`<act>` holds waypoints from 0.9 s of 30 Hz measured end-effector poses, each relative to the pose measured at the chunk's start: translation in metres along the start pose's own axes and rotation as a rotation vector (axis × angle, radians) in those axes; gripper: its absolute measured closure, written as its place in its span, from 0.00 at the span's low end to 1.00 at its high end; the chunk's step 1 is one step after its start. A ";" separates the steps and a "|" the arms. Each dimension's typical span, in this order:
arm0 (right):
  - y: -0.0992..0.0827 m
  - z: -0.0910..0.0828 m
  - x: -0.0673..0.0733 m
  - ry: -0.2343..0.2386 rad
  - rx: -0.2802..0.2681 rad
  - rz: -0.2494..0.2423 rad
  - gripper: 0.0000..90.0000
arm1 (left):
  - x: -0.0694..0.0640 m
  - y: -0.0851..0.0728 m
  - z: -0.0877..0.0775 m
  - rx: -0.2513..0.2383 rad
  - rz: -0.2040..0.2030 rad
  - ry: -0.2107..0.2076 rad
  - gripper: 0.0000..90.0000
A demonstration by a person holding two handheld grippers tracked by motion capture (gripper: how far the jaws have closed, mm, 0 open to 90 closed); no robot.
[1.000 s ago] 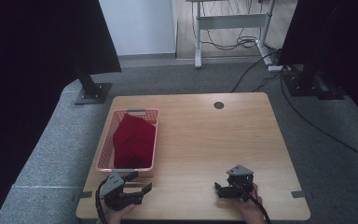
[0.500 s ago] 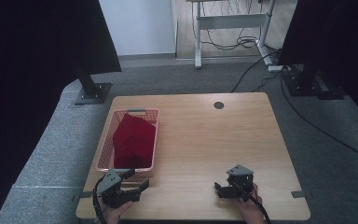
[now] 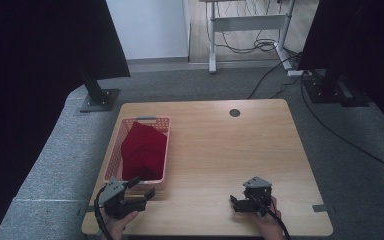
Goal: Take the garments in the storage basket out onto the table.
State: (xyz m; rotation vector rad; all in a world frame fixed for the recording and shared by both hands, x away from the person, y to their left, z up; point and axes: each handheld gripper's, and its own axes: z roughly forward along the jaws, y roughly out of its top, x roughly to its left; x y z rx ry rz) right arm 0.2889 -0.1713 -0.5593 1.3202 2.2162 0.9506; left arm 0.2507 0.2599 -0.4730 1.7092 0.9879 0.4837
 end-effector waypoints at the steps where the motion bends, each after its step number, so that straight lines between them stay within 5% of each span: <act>1: 0.000 0.000 0.000 0.000 0.000 0.000 0.03 | 0.001 0.000 -0.001 -0.005 -0.004 0.002 0.24; 27: 0.000 0.000 0.000 0.000 0.000 0.000 0.03 | 0.021 0.001 -0.008 -0.014 -0.041 0.068 0.23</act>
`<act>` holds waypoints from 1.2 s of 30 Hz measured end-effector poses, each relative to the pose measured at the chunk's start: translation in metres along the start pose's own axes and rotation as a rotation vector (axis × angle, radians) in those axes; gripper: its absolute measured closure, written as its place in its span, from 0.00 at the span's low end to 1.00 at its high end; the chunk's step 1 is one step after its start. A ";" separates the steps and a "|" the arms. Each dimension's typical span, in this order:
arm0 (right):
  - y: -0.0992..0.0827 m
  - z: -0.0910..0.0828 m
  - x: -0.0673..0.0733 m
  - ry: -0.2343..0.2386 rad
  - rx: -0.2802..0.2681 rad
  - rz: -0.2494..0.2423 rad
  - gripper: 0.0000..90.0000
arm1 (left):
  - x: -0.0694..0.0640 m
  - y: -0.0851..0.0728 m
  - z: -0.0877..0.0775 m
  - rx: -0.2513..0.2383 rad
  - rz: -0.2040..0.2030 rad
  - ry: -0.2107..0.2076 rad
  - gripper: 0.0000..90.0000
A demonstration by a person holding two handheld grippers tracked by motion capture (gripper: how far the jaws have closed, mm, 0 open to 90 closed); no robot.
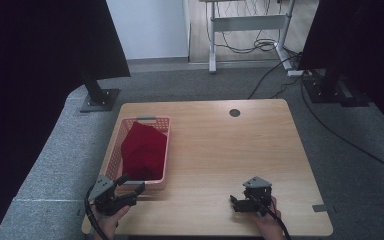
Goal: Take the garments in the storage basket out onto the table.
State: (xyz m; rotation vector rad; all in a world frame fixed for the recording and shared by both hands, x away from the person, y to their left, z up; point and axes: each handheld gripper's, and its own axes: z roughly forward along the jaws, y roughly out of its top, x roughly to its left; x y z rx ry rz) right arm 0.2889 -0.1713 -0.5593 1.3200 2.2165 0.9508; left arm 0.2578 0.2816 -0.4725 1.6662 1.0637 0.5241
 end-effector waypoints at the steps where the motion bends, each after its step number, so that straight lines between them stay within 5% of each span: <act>1: 0.000 0.000 0.000 0.000 0.000 0.000 0.03 | 0.000 0.000 0.000 0.000 -0.003 0.001 0.23; 36: 0.000 0.000 0.000 0.000 0.000 0.000 0.03 | 0.017 0.008 0.003 -0.008 -0.015 0.066 0.22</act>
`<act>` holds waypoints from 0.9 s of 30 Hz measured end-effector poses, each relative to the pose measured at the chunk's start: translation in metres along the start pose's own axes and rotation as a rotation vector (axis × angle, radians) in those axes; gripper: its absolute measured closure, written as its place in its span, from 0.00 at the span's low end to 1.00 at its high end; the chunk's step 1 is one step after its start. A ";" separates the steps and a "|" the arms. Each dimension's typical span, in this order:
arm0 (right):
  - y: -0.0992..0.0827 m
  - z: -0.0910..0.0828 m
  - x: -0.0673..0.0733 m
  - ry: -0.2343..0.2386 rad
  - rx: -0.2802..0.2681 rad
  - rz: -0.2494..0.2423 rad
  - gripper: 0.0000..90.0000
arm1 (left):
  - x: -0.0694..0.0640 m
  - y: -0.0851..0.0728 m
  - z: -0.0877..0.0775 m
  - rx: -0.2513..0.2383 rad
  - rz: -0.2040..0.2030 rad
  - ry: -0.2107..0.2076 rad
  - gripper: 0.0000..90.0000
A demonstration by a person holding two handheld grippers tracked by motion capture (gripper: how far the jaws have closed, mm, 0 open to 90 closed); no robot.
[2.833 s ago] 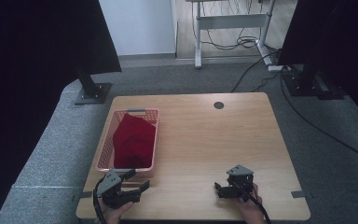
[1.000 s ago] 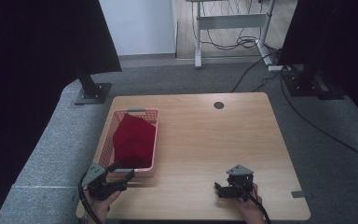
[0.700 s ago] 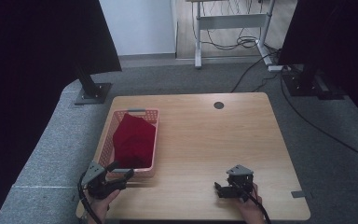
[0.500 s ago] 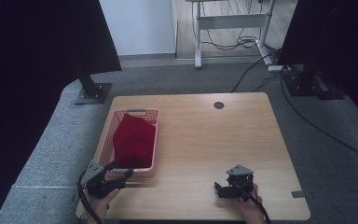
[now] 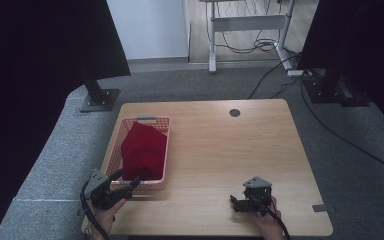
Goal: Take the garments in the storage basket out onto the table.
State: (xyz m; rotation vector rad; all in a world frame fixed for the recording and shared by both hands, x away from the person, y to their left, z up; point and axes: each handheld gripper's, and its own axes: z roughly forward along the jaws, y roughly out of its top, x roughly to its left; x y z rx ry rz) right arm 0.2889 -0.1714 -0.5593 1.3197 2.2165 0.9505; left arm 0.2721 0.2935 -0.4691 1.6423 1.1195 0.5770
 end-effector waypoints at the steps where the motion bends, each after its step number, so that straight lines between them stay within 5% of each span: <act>1: 0.000 0.000 0.000 0.000 0.000 0.000 0.03 | 0.001 0.001 0.001 0.001 0.004 0.011 0.22; 27: 0.000 0.000 0.000 -0.003 0.000 0.002 0.03 | 0.010 0.013 0.027 0.004 -0.015 0.041 0.22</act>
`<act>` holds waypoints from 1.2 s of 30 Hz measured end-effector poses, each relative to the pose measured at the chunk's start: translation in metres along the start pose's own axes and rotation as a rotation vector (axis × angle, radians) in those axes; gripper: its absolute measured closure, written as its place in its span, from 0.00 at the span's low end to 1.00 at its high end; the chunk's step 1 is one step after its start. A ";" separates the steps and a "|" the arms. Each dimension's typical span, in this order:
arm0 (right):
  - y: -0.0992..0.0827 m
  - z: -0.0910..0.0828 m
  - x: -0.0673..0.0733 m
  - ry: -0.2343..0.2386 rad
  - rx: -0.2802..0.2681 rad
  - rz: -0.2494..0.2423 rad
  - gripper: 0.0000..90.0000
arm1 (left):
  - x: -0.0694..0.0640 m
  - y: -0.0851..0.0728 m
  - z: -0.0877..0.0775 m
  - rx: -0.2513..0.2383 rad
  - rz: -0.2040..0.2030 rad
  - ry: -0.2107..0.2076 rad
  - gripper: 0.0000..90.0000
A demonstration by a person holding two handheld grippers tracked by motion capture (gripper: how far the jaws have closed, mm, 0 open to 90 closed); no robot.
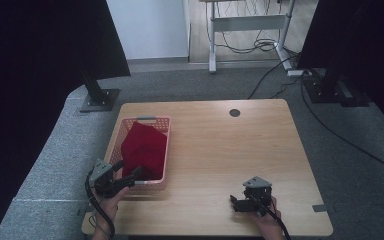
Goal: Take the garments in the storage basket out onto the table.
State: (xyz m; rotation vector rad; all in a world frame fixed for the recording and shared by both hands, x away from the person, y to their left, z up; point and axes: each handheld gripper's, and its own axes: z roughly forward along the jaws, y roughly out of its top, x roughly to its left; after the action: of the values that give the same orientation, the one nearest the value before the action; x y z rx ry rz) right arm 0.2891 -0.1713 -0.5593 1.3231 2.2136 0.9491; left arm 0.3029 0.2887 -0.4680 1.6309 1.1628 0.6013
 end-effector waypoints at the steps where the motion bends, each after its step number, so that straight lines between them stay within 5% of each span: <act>1: 0.000 0.000 0.000 0.000 0.000 0.000 0.03 | 0.000 0.000 0.001 0.003 0.000 0.000 0.22; 18: 0.000 0.000 0.000 0.000 0.000 0.000 0.03 | 0.010 0.007 0.019 0.018 -0.035 0.021 0.22; 29: 0.000 0.000 0.000 -0.001 0.000 0.001 0.03 | 0.022 0.014 0.036 0.040 -0.100 0.026 0.23; 36: 0.000 0.000 0.000 -0.002 0.000 0.002 0.03 | 0.024 0.015 0.043 0.034 -0.117 0.034 0.39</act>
State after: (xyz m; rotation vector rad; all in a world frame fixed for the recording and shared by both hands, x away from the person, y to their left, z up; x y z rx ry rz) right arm 0.2891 -0.1714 -0.5593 1.3258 2.2112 0.9479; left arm 0.3541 0.2912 -0.4741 1.5742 1.2903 0.5385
